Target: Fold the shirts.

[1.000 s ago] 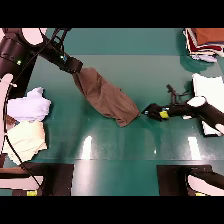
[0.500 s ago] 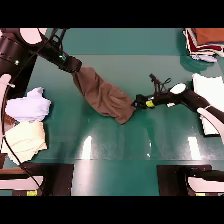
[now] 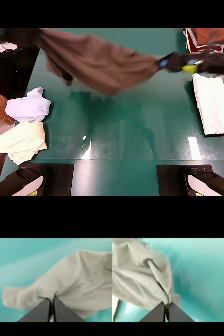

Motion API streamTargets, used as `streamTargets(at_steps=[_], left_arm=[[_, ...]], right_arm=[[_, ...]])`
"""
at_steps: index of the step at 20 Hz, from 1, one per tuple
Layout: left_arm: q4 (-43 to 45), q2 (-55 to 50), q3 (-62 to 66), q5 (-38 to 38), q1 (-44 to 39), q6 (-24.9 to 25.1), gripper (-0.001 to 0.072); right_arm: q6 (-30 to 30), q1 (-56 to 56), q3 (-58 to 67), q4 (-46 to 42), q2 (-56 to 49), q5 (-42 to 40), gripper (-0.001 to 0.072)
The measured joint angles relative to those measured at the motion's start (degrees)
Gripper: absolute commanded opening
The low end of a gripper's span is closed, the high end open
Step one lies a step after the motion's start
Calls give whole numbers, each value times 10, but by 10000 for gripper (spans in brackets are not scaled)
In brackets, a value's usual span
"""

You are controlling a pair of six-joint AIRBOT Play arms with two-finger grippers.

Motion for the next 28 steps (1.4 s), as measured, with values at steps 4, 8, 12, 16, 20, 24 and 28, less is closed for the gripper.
streamTargets(at_steps=[4, 8, 12, 16, 20, 24, 28], left_arm=[[-3, 85, 0, 26, 0, -26, 25], [-33, 82, -22, -5, 0, -39, 26], [-73, 23, -113, -71, -3, -41, 26], [-101, -17, -283, -62, -41, -29, 27], [-130, -30, -431, -42, -87, -23, 471], [-158, -33, -473, -20, -93, 2, 593], [-144, -34, -424, 8, -27, 16, 593]], right_arm=[[25, -47, 66, -9, 77, 14, 16], [90, -67, 90, -83, 96, 52, 16], [138, -47, 92, -171, 42, 140, 15], [155, 13, 41, -241, -20, 185, 16], [163, 44, -31, -269, -50, 177, 16], [168, 53, -63, -274, -58, 164, 16], [168, 55, -71, -274, -60, 159, 16]])
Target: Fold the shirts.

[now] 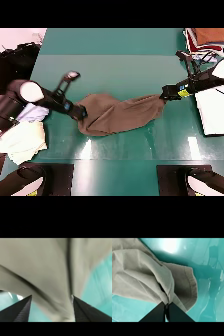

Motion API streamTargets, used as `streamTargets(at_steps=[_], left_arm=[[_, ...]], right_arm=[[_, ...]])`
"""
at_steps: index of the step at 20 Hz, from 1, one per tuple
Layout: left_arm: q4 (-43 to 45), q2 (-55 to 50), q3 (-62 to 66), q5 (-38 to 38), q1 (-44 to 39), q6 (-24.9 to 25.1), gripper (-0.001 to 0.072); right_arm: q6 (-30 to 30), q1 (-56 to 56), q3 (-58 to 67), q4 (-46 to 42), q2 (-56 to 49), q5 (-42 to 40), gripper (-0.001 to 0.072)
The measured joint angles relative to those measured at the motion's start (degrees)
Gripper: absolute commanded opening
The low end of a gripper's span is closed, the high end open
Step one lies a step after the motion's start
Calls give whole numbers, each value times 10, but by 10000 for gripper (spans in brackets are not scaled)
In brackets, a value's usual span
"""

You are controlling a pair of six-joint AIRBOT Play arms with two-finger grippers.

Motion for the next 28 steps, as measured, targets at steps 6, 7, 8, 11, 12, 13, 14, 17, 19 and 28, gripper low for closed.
streamTargets(at_steps=[6, 7, 8, 11, 12, 13, 14, 17, 19, 28], left_arm=[[12, -53, 44, 53, 146, 10, 593], [12, -75, 46, 55, 158, 13, 593], [11, -97, 47, 58, 167, 17, 593], [-15, -165, 50, 67, 182, 45, 593], [-30, -186, 50, 68, 184, 59, 593], [-47, -205, 51, 70, 185, 72, 593], [-60, -221, 51, 70, 186, 84, 593], [-89, -257, 51, 71, 177, 113, 593], [-98, -273, 51, 72, 167, 123, 592], [-103, -288, 68, 77, 161, 122, 26]], right_arm=[[0, 0, -3, 0, -1, -4, 17], [1, 0, -3, 1, -1, -5, 17], [1, 0, -3, 2, -1, -6, 17], [5, 0, -3, 3, -1, -6, 17], [7, 0, -3, 4, -1, -6, 17], [9, 0, -3, 4, -1, -6, 17], [10, 0, -3, 4, -1, -7, 17], [16, 0, -3, 4, -1, -7, 17], [19, 0, -3, 4, -1, -7, 17], [22, 0, -2, 4, 5, -15, 17]])
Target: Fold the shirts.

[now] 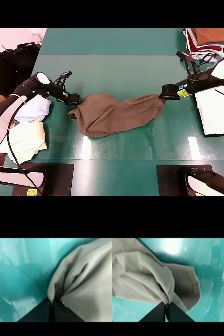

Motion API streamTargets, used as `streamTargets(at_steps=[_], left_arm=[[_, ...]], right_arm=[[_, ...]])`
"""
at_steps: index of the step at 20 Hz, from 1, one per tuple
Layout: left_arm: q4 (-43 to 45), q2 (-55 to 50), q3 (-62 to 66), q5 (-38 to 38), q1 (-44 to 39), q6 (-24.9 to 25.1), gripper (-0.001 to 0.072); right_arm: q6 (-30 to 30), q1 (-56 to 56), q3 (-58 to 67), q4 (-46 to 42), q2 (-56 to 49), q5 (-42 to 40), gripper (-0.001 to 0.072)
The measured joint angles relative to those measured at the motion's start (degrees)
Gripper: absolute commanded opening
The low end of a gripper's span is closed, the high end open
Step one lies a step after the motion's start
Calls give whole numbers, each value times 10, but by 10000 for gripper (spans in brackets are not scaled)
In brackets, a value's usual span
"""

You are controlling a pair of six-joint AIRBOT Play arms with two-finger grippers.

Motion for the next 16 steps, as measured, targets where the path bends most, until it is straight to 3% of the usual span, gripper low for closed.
streamTargets(at_steps=[4, 16], left_arm=[[-3, 73, 74, 6, 30, -16, 26], [3, 370, 368, 13, 78, -22, 26]], right_arm=[[0, -18, 42, -4, 28, -14, 17], [-21, -74, 325, -9, 116, -26, 17]])
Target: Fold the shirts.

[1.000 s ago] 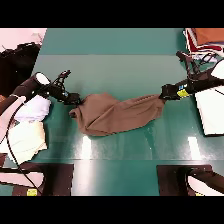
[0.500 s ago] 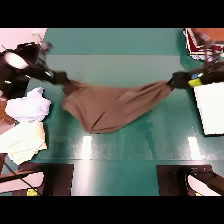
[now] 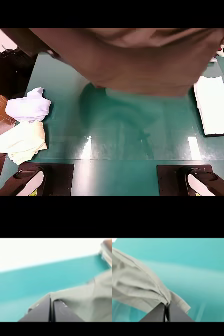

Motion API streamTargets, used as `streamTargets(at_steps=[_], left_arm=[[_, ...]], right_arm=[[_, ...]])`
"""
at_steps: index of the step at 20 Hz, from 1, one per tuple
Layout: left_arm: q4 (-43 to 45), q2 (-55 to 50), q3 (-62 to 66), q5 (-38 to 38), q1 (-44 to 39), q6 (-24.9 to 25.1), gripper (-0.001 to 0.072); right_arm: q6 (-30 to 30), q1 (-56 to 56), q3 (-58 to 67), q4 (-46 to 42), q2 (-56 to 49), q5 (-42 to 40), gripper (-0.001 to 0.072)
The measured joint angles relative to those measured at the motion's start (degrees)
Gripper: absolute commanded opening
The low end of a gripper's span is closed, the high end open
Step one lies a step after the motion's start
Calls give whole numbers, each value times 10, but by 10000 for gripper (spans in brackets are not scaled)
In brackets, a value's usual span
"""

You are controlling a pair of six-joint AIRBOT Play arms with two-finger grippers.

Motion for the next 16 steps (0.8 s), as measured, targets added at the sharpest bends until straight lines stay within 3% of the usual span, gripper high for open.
streamTargets(at_steps=[8, 16], left_arm=[[0, 19, 143, 42, 1, -5, 25], [-1, -153, 81, 10, 0, -26, 25]], right_arm=[[16, -2, 68, -46, 22, 46, 16], [85, -2, -164, -56, -3, 65, 16]])
